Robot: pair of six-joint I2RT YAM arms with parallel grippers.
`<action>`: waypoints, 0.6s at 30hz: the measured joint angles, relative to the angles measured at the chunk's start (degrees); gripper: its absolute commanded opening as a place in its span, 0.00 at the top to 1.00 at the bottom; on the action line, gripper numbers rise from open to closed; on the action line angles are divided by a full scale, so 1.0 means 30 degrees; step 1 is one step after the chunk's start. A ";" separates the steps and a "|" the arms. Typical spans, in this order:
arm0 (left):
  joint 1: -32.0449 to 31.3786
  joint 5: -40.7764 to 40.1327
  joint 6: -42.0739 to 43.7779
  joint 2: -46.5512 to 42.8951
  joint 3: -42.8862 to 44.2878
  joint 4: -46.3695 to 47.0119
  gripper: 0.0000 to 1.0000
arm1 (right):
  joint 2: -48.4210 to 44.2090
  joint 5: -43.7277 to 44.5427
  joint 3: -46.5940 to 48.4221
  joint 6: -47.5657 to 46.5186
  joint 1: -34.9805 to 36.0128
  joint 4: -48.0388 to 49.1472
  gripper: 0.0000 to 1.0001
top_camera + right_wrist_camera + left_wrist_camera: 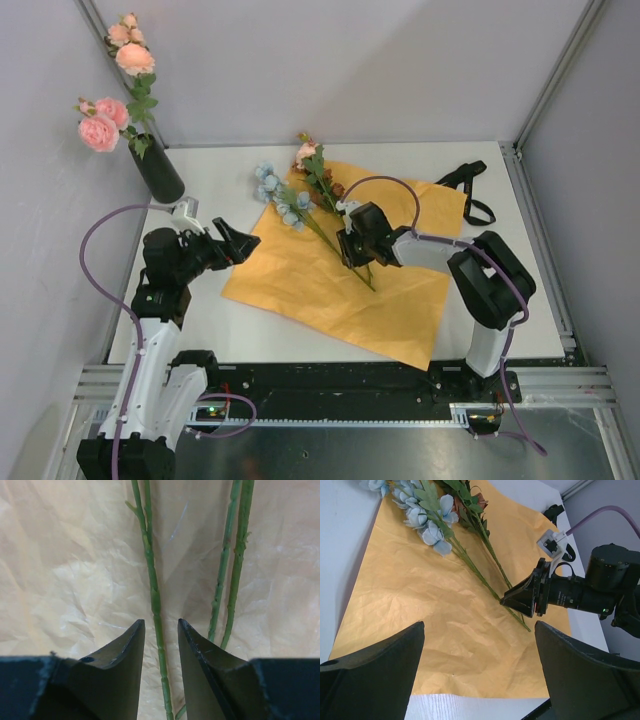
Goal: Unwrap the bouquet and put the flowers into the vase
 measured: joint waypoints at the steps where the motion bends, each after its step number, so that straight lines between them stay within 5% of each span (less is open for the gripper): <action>1: 0.0000 0.0000 0.0007 0.0000 0.0000 0.0000 0.05 | 0.0036 0.0160 0.0036 -0.0168 0.0080 -0.0226 0.62; 18: 0.0000 0.0000 0.0007 0.0044 0.0000 -0.0022 0.05 | 0.0284 0.2747 0.0415 -0.1559 0.1217 -0.1770 0.70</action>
